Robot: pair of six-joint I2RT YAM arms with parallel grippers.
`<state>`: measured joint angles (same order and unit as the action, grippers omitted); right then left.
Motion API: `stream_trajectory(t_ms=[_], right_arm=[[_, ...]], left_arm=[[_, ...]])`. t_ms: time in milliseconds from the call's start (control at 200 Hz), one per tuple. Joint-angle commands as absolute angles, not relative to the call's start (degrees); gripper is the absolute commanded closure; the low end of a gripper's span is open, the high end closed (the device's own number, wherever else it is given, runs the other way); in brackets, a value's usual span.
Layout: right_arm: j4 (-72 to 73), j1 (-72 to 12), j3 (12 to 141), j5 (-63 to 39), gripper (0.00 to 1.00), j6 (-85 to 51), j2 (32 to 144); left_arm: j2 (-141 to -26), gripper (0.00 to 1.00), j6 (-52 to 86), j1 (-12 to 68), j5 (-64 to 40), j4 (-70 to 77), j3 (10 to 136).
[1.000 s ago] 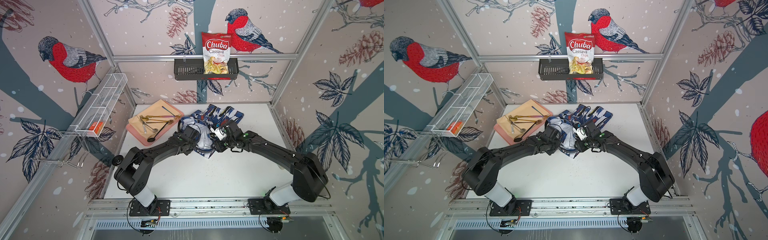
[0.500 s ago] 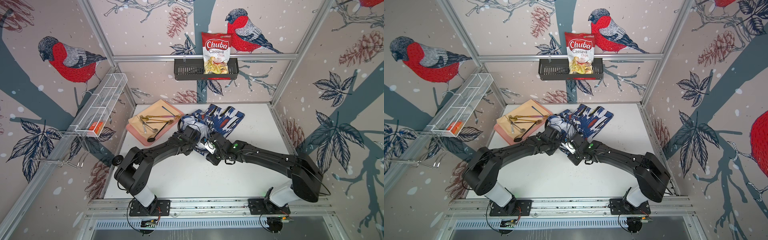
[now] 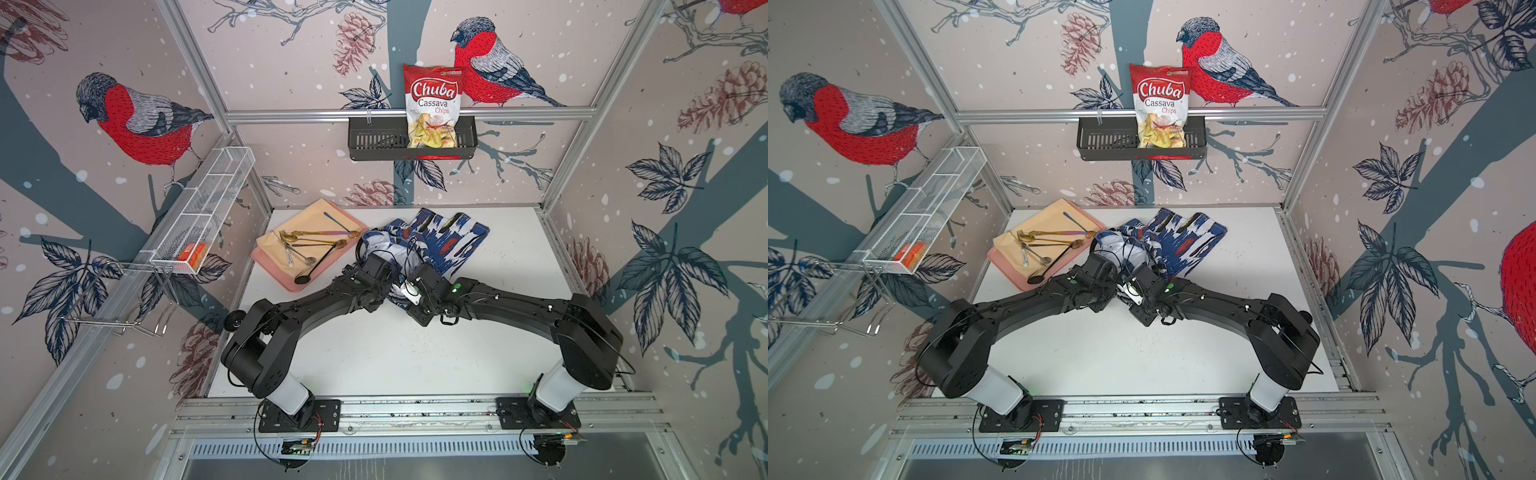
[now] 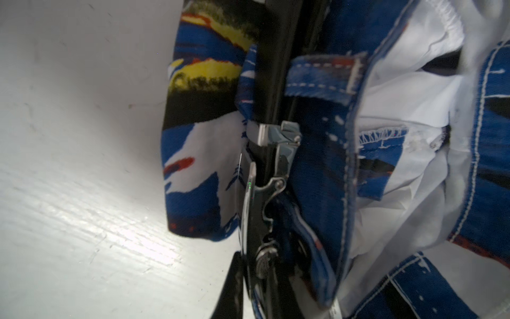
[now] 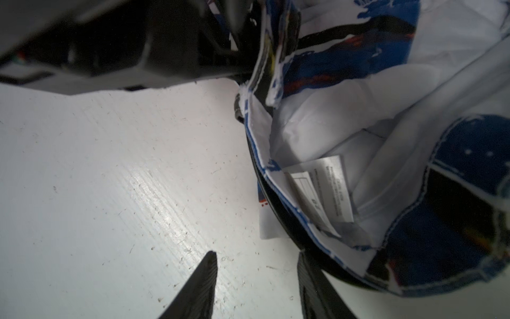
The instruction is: Remove the belt from the trousers
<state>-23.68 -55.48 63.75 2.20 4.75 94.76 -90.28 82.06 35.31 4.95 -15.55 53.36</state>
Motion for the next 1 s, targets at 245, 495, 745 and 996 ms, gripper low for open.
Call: stream_trajectory(t_ms=[245, 495, 745, 996], right_arm=[[-22.32, -55.96, 65.52, -1.12, 0.5, 7.72, 94.49], [-21.88, -56.34, 64.75, -0.44, 0.51, 7.49, 96.65], [-21.36, -55.46, 65.19, 3.91, 0.51, 8.69, 98.0], [-20.06, -54.19, 64.77, 1.35, 0.5, 9.95, 93.98]], left_arm=[[-90.35, 1.0, 81.68, 34.96, 5.59, -12.25, 52.73], [-89.84, 1.0, 81.33, 34.67, 5.58, -12.77, 52.57], [-88.73, 1.0, 80.68, 34.09, 5.46, -13.79, 52.21], [-87.73, 1.0, 80.18, 33.35, 5.11, -13.62, 50.74]])
